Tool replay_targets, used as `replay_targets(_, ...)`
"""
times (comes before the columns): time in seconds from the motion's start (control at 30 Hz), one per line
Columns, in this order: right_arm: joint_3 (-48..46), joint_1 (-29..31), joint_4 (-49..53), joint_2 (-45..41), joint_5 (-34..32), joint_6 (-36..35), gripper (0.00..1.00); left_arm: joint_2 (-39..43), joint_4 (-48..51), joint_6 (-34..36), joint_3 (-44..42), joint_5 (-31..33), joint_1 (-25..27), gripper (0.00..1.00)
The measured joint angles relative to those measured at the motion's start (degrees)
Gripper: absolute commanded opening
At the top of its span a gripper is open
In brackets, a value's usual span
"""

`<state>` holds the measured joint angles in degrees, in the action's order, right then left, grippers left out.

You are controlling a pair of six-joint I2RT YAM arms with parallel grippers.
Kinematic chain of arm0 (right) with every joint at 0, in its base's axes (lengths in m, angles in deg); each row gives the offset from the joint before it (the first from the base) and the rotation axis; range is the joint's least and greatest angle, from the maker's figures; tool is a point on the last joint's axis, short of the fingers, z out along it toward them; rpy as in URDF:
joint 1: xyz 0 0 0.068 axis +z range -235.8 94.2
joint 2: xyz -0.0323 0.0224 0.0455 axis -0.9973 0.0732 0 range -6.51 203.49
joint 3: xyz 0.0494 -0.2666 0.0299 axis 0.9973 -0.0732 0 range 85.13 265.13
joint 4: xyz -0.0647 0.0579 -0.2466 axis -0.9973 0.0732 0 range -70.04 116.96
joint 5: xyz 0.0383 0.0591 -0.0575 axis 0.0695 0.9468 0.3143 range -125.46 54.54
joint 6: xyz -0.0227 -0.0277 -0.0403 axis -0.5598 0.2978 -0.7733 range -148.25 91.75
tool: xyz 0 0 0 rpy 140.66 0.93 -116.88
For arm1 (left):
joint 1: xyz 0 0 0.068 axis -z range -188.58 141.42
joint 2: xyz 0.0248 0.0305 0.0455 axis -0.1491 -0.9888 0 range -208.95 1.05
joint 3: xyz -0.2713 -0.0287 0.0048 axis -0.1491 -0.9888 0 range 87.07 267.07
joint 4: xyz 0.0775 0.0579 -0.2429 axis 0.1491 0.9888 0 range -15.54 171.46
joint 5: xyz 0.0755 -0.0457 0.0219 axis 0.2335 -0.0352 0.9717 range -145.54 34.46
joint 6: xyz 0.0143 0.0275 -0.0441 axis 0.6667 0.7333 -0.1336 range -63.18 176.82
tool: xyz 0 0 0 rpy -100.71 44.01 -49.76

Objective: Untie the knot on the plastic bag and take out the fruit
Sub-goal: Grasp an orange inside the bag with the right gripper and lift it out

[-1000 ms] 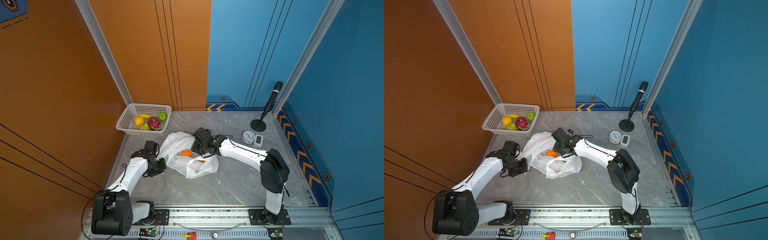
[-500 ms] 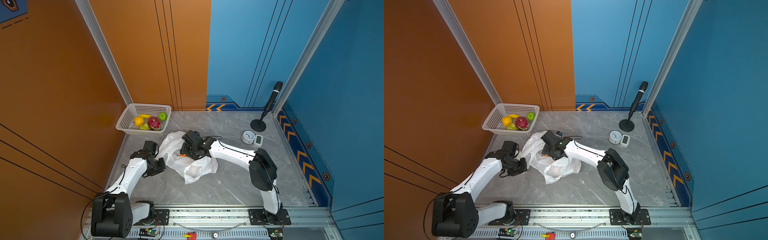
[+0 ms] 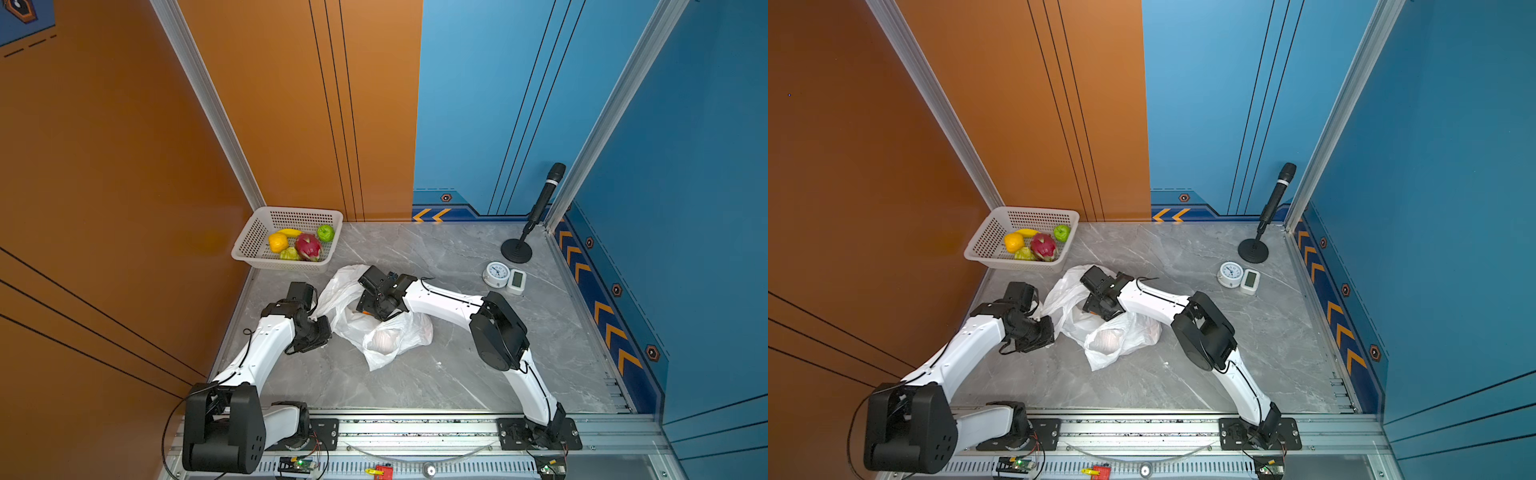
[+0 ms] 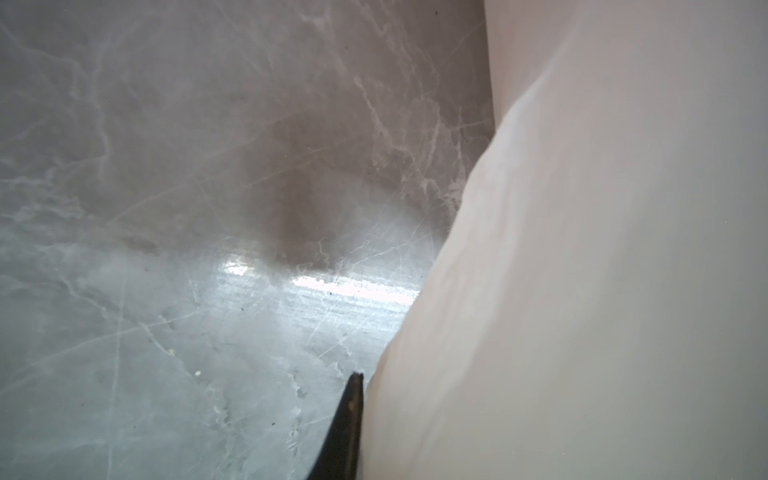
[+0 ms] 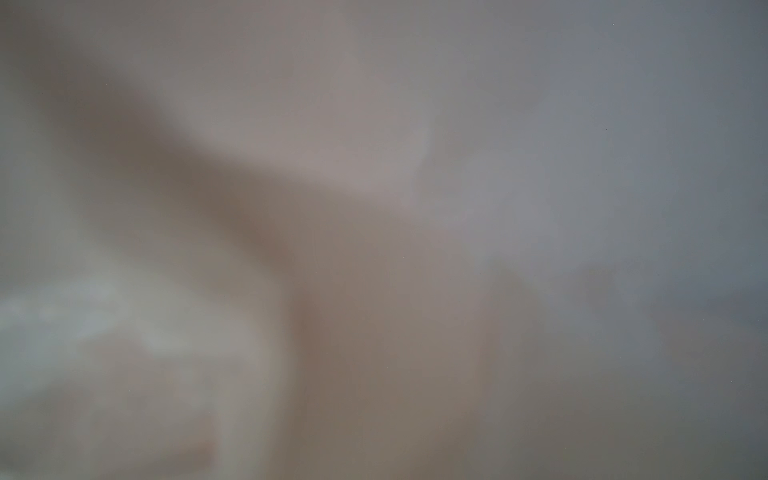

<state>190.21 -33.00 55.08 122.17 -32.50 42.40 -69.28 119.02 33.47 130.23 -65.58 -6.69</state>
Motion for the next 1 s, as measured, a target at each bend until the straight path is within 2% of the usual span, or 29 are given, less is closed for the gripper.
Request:
replay_targets(0.2, 2.14, -0.44, -0.17, 1.25, -0.15, 0.13, 0.95, -0.04, 0.00, 0.00, 0.00, -0.02, 0.00, 0.13)
replay_targets(0.4, 2.56, -1.51, -1.27, 1.40, -0.11, 0.24, 0.81, -0.04, -0.02, 0.00, 0.00, -0.02, 0.00, 0.13)
replay_targets(0.53, 2.56, -1.60, -1.31, 1.53, 0.13, 0.33, 0.78, -0.04, 0.00, 0.00, 0.00, -0.02, 0.00, 0.13)
replay_targets(0.8, 2.56, -0.92, -1.66, 1.53, 0.33, -0.20, 0.56, -0.04, 0.00, 0.00, 0.00, -0.02, 0.00, 0.14)
replay_targets(1.0, 2.54, -0.59, -1.73, 1.20, 0.26, -1.03, 0.54, -0.04, 0.00, 0.00, 0.00, -0.04, 0.00, 0.14)
